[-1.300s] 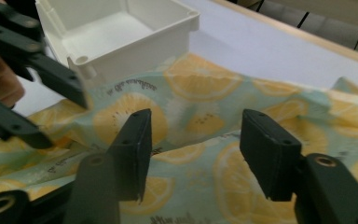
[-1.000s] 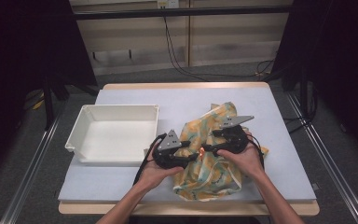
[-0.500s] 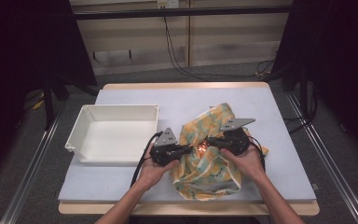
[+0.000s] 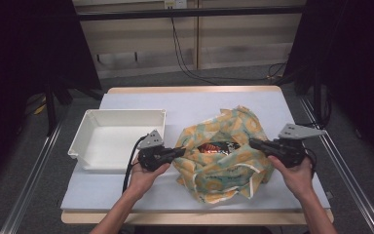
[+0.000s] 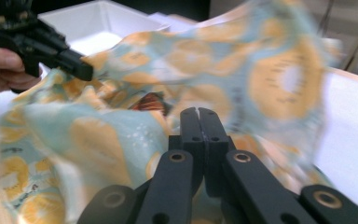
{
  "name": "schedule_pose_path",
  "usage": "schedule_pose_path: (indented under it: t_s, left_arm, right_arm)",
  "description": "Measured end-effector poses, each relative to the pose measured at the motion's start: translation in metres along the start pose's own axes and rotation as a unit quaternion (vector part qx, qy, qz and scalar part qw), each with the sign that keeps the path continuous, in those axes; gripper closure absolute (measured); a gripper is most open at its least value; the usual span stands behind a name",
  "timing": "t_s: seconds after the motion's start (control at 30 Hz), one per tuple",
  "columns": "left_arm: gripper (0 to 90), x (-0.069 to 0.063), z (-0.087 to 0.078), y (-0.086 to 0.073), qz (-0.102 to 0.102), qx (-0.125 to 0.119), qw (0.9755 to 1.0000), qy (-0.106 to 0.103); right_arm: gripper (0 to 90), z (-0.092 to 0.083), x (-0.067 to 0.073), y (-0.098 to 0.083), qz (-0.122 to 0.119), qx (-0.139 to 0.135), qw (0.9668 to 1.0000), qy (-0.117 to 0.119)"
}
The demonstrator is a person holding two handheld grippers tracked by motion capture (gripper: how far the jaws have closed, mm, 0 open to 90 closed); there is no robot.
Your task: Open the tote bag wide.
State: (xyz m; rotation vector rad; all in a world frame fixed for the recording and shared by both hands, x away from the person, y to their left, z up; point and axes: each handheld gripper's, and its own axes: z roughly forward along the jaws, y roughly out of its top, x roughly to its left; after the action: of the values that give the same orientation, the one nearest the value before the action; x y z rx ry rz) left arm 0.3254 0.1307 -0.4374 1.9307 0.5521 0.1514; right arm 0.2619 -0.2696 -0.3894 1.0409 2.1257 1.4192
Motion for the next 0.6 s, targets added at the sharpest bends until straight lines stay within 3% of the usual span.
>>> schedule_pose_path:
  t_s: [0.03, 0.07, 0.1, 0.13, 0.2, 0.27, 0.33, 0.43, 0.5, 0.6]
  left_arm:
    - [89.7, 0.002, -0.004, -0.002, -0.008, -0.003, 0.9999, -0.009]
    - [89.7, 0.002, -0.004, -0.002, -0.008, -0.003, 0.9999, -0.009]
    - [89.7, 0.001, -0.006, -0.003, -0.012, -0.008, 0.9996, -0.025]
    - [89.8, -0.002, -0.005, -0.003, -0.006, -0.001, 0.9997, -0.022]
    - [89.8, -0.007, -0.001, -0.004, -0.005, 0.005, 0.9995, -0.030]
    - [89.6, -0.009, 0.000, -0.007, -0.005, 0.005, 0.9993, -0.036]
    - [89.4, -0.015, 0.003, -0.013, -0.007, 0.014, 0.9986, -0.051]
    - [88.5, -0.016, 0.005, -0.016, -0.002, 0.025, 0.9983, -0.052]
    - [85.1, -0.019, 0.009, -0.018, 0.011, 0.039, 0.9984, -0.039]
    - [71.2, -0.024, 0.006, -0.013, 0.013, 0.023, 0.9991, -0.033]
  right_arm:
    - [90.0, -0.014, -0.007, -0.006, 0.008, -0.008, 0.9999, -0.013]
    - [90.0, -0.019, -0.009, -0.009, 0.013, -0.010, 0.9997, -0.016]
    - [90.0, -0.023, -0.011, -0.012, 0.021, -0.013, 0.9996, -0.010]
    - [90.0, -0.025, -0.011, -0.015, 0.023, -0.012, 0.9996, -0.013]
    - [90.0, -0.028, -0.009, -0.023, 0.020, -0.009, 0.9991, -0.035]
    - [90.0, -0.029, -0.011, -0.026, 0.025, -0.010, 0.9993, -0.026]
    - [90.0, -0.033, -0.011, -0.040, 0.036, -0.008, 0.9991, -0.019]
    - [90.0, -0.034, -0.009, -0.051, 0.036, 0.000, 0.9992, -0.015]
    - [88.7, -0.033, -0.007, -0.063, 0.038, 0.011, 0.9991, -0.016]
    - [72.6, -0.030, -0.006, -0.063, 0.035, 0.018, 0.9991, -0.013]
